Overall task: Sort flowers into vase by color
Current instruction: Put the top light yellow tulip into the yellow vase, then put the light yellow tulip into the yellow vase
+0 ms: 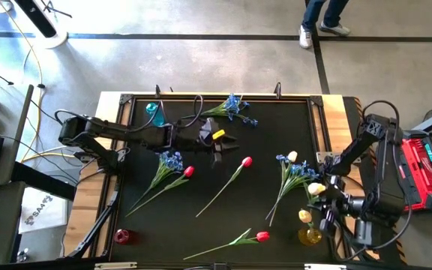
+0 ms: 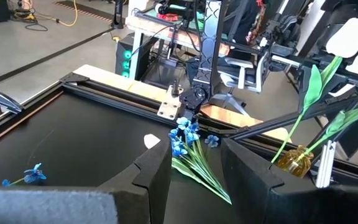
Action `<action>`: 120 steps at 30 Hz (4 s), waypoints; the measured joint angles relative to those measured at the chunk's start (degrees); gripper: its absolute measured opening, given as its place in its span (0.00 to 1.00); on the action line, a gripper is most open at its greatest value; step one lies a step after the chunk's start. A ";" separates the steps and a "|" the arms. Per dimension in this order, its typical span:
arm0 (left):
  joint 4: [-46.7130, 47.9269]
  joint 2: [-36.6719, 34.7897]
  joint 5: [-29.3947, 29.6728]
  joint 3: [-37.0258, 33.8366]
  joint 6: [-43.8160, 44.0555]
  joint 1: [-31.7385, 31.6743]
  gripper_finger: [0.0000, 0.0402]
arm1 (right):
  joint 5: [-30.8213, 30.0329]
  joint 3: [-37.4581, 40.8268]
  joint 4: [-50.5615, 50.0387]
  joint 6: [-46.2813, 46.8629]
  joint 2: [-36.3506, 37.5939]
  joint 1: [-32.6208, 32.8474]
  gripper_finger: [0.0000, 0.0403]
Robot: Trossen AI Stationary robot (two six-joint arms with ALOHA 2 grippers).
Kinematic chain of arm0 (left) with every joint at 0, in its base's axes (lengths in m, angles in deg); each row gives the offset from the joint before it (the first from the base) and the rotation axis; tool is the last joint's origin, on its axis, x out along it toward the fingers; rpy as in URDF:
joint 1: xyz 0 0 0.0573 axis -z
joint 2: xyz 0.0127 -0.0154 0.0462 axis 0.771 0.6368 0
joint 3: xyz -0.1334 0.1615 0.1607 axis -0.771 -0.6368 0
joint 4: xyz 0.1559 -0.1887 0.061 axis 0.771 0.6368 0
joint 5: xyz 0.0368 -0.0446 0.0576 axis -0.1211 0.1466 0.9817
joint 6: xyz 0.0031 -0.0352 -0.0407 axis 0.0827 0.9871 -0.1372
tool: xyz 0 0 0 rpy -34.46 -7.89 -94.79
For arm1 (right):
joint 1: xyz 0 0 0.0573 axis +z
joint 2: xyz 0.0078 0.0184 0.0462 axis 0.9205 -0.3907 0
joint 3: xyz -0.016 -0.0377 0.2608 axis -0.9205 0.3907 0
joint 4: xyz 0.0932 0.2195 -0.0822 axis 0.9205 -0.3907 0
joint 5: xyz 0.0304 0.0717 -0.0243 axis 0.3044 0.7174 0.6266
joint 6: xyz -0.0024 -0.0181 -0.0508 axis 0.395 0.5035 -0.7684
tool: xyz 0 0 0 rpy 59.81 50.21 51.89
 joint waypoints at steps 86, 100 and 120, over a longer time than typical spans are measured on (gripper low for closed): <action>1.66 -0.02 0.24 -0.33 -0.05 0.30 0.32 | 23.78 -17.40 -5.01 15.45 -12.75 6.03 0.12; 6.43 -0.02 0.22 -0.35 -1.49 0.29 0.32 | -6.06 -17.42 -5.01 12.41 -0.20 6.01 0.03; 11.29 -0.02 -15.51 -0.35 1.46 -10.41 0.32 | -30.33 -17.49 -5.02 -10.11 13.77 -24.75 0.05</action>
